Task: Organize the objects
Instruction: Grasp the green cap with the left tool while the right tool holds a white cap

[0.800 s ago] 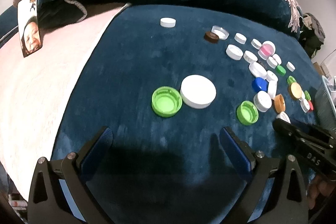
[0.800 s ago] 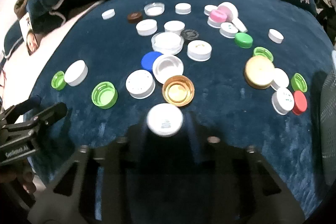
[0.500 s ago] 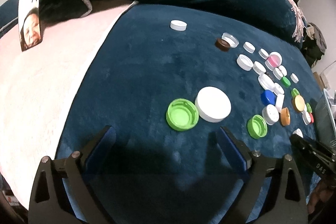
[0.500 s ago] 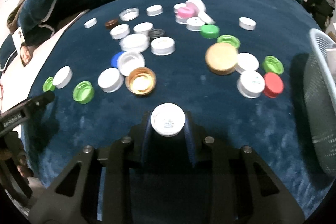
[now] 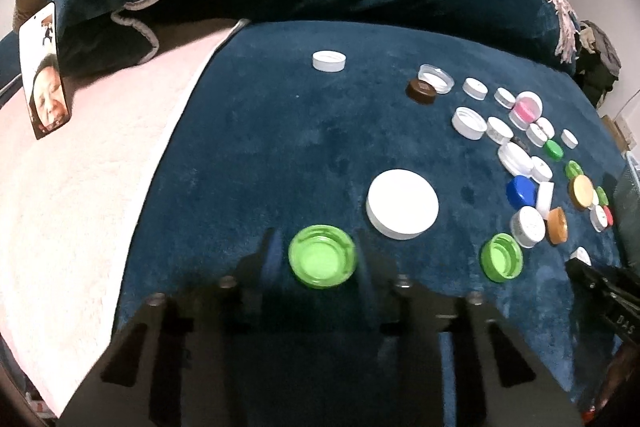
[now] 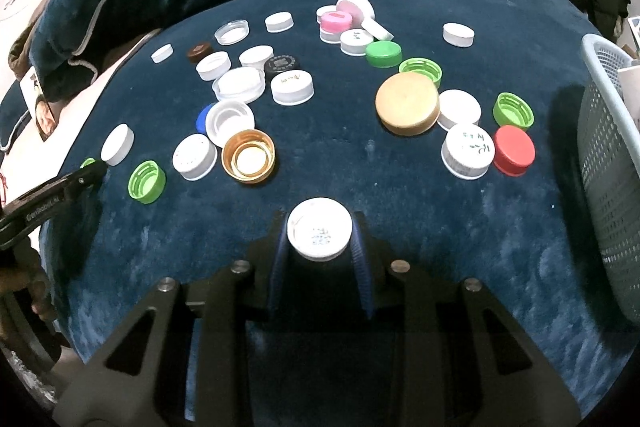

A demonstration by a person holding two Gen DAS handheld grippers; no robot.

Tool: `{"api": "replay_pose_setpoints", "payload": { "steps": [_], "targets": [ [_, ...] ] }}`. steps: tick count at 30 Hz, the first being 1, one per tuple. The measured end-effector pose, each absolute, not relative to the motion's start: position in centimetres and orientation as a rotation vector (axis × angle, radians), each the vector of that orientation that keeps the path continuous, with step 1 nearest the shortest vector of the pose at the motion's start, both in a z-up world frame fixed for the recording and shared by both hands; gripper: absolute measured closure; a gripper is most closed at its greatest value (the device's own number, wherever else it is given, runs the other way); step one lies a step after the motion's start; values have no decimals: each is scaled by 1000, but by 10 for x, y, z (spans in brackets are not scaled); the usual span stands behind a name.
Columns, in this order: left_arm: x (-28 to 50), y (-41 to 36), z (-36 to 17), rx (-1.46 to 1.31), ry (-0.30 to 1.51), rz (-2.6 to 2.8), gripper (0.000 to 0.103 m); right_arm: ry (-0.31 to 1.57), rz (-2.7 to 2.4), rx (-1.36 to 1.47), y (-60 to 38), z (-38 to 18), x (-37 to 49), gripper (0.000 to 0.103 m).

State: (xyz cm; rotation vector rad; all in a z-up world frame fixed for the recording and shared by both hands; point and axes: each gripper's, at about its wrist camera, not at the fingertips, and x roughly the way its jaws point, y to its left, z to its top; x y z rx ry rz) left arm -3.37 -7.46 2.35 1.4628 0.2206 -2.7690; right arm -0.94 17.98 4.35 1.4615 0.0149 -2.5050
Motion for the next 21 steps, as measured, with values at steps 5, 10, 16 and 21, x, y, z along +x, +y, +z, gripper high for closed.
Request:
{"api": "replay_pose_setpoints", "payload": {
  "steps": [5, 10, 16, 21],
  "targets": [
    [-28, -70, 26, 1481, 194, -2770, 72, 27, -2509, 1470, 179, 45, -9, 72],
    [-23, -66, 31, 1494, 199, -2777, 72, 40, -2517, 1463, 178, 49, -7, 72],
    [-18, -68, 44, 1514, 445, -2869, 72, 23, -2519, 1436, 180, 58, -6, 72],
    [-14, -51, 53, 1520, 382, -2897, 72, 7, -2530, 1419, 180, 65, -5, 72]
  ]
}}
